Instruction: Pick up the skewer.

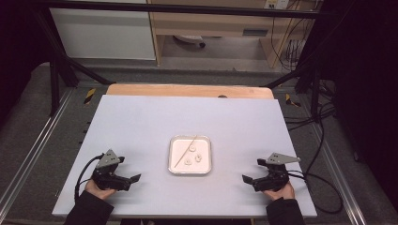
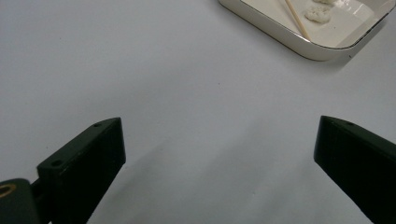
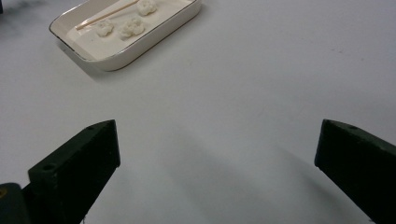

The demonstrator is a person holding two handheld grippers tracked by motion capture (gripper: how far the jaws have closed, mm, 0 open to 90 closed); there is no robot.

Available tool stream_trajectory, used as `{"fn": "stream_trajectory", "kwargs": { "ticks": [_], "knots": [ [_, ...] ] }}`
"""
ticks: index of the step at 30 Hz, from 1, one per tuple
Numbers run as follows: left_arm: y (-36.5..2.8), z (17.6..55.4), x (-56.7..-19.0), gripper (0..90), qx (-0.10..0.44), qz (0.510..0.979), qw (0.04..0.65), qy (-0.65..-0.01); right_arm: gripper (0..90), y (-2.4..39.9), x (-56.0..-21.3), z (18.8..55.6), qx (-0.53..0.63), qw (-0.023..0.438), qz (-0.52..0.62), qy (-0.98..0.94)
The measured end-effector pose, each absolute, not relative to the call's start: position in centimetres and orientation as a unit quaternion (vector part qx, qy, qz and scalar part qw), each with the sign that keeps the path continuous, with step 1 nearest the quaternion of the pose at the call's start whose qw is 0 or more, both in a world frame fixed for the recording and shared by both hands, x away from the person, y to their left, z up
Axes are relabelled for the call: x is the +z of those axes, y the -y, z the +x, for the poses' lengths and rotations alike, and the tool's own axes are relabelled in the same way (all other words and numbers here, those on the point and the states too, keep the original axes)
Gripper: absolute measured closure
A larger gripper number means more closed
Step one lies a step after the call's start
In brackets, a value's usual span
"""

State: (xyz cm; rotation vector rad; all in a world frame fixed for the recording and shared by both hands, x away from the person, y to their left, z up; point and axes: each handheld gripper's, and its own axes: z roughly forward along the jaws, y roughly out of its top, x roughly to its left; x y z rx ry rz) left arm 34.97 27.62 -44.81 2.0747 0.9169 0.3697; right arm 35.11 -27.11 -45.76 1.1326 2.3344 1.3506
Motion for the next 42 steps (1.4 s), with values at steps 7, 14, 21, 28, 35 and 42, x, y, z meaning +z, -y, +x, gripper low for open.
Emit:
{"fn": "stream_trajectory", "kwargs": {
  "ticks": [7, 14, 21, 28, 35, 42],
  "knots": [
    [-27.3, 35.1, -44.6, 2.0, 0.145, 0.825, 0.407, -0.366, 0.7, 27.1, -45.7, 35.1, 0.46, 0.107, 0.385, -0.793],
    [-27.2, 35.1, -44.5, 2.1, 0.147, 0.824, 0.408, -0.365, 0.7, 27.1, -45.7, 35.1, 0.463, 0.106, 0.384, -0.792],
    [-26.7, 35.2, -44.3, 2.2, 0.148, 0.826, 0.404, -0.363, 0.7, 27.1, -45.8, 35.2, 0.459, 0.107, 0.383, -0.795],
    [-26.1, 35.4, -44.1, 2.5, 0.149, 0.827, 0.403, -0.363, 0.8, 27.0, -45.8, 35.2, 0.46, 0.107, 0.385, -0.793],
    [-25.3, 35.4, -43.7, 2.9, 0.149, 0.829, 0.401, -0.361, 0.8, 27.0, -45.8, 35.1, 0.458, 0.109, 0.386, -0.793],
    [-24.3, 35.7, -43.4, 3.1, 0.147, 0.834, 0.395, -0.356, 0.8, 27.1, -45.8, 35.1, 0.456, 0.11, 0.386, -0.794]
  ]
}}
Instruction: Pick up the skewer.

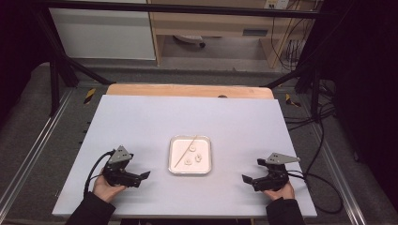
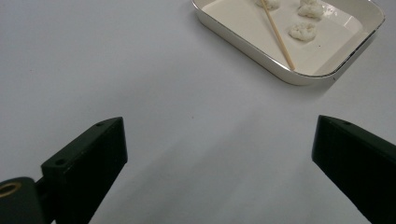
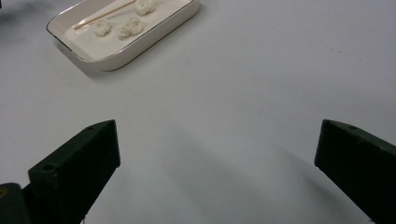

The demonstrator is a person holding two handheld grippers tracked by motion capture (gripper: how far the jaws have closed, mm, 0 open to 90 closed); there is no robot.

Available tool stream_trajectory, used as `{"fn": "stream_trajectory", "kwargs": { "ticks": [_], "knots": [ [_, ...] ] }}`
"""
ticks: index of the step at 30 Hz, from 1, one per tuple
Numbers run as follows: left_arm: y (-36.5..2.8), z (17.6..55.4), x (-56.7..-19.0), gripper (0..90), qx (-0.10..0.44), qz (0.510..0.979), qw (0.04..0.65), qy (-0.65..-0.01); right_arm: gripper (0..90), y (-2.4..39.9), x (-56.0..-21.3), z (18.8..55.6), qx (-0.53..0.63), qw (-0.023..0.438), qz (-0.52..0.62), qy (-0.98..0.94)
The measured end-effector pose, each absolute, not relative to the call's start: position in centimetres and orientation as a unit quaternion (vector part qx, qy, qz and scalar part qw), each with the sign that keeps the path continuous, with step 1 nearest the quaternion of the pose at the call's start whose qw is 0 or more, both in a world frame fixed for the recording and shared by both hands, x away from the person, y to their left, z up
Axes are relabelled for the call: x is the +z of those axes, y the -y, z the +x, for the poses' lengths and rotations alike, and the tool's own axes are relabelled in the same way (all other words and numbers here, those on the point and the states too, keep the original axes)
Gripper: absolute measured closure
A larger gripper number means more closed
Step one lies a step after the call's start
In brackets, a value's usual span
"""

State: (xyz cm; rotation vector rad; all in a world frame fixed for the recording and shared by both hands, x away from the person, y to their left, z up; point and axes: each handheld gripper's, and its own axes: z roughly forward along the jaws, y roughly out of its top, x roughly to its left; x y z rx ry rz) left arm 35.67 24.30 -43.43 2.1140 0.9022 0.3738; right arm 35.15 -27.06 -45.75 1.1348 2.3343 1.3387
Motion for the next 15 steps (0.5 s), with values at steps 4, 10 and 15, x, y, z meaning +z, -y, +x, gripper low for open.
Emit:
{"fn": "stream_trajectory", "kwargs": {
  "ticks": [4, 10, 15],
  "knots": [
    [-23.6, 35.8, -43.3, 3.3, 0.146, 0.839, 0.388, -0.352, 0.9, 27.1, -45.7, 35.2, 0.456, 0.11, 0.386, -0.794],
    [-22.3, 36.0, -42.8, 3.4, 0.145, 0.846, 0.381, -0.344, 0.9, 27.0, -45.8, 35.2, 0.456, 0.11, 0.386, -0.794],
    [-21.2, 36.3, -42.5, 3.7, 0.145, 0.847, 0.379, -0.343, 0.9, 27.0, -45.8, 35.2, 0.455, 0.11, 0.386, -0.795]
  ]
}}
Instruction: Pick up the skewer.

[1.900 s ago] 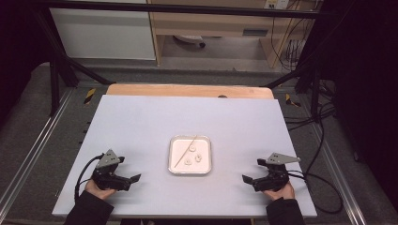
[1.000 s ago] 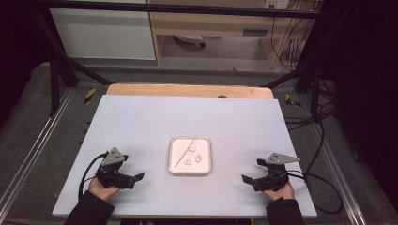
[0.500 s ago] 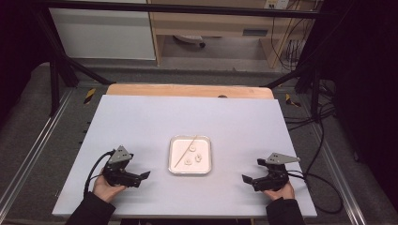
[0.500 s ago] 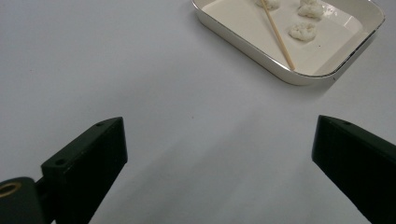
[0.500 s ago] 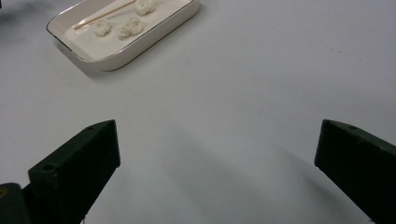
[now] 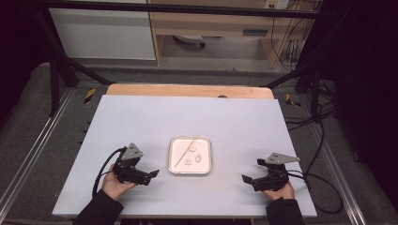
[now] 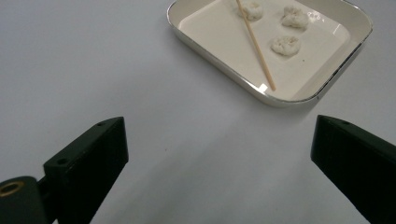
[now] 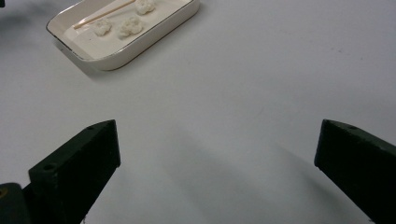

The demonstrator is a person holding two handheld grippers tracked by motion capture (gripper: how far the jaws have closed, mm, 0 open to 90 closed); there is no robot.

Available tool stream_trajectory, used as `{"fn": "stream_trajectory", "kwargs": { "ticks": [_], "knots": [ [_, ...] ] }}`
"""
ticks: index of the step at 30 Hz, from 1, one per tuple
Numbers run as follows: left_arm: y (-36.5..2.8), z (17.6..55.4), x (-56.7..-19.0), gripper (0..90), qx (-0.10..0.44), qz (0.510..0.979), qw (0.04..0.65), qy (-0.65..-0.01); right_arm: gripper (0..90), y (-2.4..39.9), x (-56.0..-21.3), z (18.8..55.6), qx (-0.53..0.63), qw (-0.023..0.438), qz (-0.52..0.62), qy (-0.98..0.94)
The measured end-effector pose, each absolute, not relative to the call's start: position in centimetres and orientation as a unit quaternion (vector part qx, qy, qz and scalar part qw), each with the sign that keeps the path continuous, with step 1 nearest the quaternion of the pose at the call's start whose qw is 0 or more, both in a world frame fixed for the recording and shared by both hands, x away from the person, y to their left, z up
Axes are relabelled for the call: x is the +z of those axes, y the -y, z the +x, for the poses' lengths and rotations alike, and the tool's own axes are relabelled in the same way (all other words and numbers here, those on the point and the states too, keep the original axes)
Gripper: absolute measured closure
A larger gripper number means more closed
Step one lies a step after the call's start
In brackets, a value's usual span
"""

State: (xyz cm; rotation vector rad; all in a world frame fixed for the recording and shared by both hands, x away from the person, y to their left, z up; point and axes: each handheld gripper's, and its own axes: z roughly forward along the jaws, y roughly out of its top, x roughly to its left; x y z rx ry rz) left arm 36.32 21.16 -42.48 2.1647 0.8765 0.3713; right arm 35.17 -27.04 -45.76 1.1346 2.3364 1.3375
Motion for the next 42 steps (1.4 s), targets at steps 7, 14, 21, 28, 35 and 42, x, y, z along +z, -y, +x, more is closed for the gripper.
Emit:
{"fn": "stream_trajectory", "kwargs": {
  "ticks": [7, 14, 21, 28, 35, 42],
  "knots": [
    [-19.0, 36.9, -41.9, 4.9, 0.147, 0.851, 0.375, -0.336, 0.9, 27.0, -45.8, 35.2, 0.454, 0.111, 0.385, -0.796],
    [-16.8, 37.7, -41.6, 7.5, 0.15, 0.855, 0.365, -0.336, 0.9, 27.0, -45.8, 35.2, 0.454, 0.11, 0.386, -0.795],
    [-15.4, 38.3, -41.6, 16.5, 0.158, 0.857, 0.358, -0.336, 1.0, 27.0, -45.8, 35.2, 0.454, 0.111, 0.385, -0.796],
    [-13.5, 39.4, -41.9, 30.0, 0.146, 0.864, 0.342, -0.341, 1.0, 26.9, -45.9, 35.2, 0.453, 0.11, 0.386, -0.796],
    [-12.0, 40.0, -42.2, 40.5, 0.142, 0.863, 0.333, -0.351, 1.0, 26.9, -45.8, 35.2, 0.454, 0.108, 0.386, -0.796],
    [-11.0, 40.6, -42.8, 55.4, 0.131, 0.859, 0.332, -0.368, 1.0, 26.9, -45.8, 35.2, 0.455, 0.106, 0.388, -0.795]
  ]
}}
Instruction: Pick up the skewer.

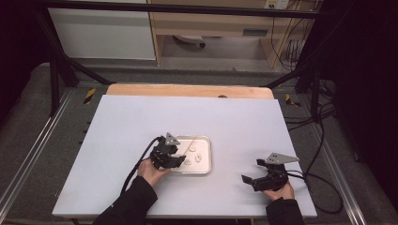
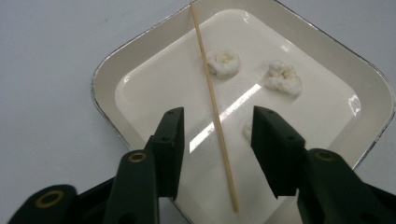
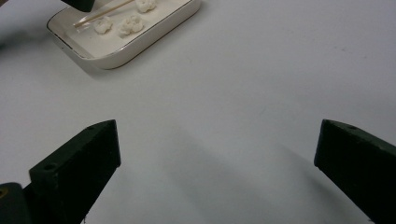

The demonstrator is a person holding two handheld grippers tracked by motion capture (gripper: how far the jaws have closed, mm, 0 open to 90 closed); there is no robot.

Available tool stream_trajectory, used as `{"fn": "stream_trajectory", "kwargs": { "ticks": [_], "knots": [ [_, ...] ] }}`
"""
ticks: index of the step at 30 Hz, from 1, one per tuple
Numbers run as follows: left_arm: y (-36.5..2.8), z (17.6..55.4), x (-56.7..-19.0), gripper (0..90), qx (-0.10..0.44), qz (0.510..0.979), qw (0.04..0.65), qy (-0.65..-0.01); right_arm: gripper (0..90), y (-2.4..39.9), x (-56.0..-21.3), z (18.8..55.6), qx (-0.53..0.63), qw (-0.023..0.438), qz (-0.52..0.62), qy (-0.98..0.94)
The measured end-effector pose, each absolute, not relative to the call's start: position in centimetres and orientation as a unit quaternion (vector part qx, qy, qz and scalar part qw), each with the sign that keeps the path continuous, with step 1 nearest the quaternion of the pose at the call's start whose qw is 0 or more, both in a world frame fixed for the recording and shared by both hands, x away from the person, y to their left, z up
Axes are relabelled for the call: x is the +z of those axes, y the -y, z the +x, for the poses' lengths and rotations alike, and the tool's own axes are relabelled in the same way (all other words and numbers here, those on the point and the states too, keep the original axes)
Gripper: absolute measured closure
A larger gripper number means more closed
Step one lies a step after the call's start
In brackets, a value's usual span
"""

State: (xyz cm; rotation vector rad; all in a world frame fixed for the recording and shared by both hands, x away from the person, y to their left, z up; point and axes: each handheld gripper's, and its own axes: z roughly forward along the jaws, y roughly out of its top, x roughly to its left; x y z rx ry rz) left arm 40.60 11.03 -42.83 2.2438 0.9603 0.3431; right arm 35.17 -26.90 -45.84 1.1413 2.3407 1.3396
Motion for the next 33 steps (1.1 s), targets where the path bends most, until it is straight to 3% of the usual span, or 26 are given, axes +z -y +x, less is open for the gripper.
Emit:
{"fn": "stream_trajectory", "kwargs": {
  "ticks": [16, 33],
  "knots": [
    [-10.1, 40.7, -43.7, 78.8, 0.144, 0.858, 0.325, -0.372, 1.1, 26.9, -45.9, 35.2, 0.454, 0.107, 0.385, -0.796],
    [-9.9, 40.2, -44.2, 87.2, 0.178, 0.85, 0.318, -0.38, 1.1, 26.8, -45.9, 35.2, 0.453, 0.104, 0.384, -0.797]
  ]
}}
